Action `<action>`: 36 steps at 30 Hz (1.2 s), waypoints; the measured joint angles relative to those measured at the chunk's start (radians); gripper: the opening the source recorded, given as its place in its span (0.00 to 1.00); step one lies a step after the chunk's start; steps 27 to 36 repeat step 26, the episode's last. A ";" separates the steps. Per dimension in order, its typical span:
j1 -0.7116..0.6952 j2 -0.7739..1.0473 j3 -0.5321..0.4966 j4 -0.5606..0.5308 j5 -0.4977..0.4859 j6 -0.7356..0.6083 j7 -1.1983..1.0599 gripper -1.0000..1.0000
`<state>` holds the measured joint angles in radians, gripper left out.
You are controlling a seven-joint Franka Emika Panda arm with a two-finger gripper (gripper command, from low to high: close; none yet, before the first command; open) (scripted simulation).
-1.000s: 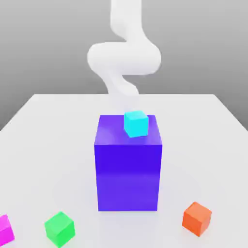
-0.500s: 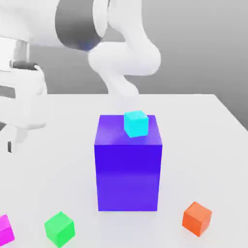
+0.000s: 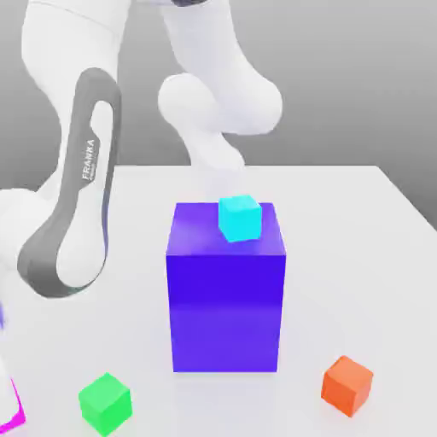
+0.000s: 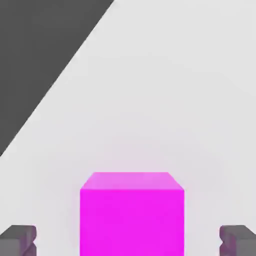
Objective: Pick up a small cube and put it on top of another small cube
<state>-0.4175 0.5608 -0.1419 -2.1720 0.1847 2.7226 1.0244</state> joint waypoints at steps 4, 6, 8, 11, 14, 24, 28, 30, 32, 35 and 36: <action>0.000 0.000 0.000 0.000 0.000 0.001 0.000 0.00; -0.001 0.000 0.000 0.000 0.001 0.000 0.000 0.00; 0.006 -0.054 -0.010 -0.013 -0.017 -0.040 0.012 0.00; 0.031 -0.158 -0.019 -0.052 -0.050 -0.104 0.023 0.00; 0.086 -0.269 0.013 -0.144 -0.094 -0.120 0.002 0.00; 0.152 -0.261 0.083 -0.270 -0.140 0.018 -0.045 1.00; 0.152 -0.261 0.083 -0.270 -0.140 0.018 -0.045 1.00; 0.152 -0.261 0.083 -0.270 -0.140 0.018 -0.045 1.00; 0.152 -0.261 0.083 -0.270 -0.140 0.018 -0.045 1.00; 0.152 -0.261 0.083 -0.270 -0.140 0.018 -0.045 1.00; 0.152 -0.261 0.083 -0.270 -0.140 0.018 -0.045 1.00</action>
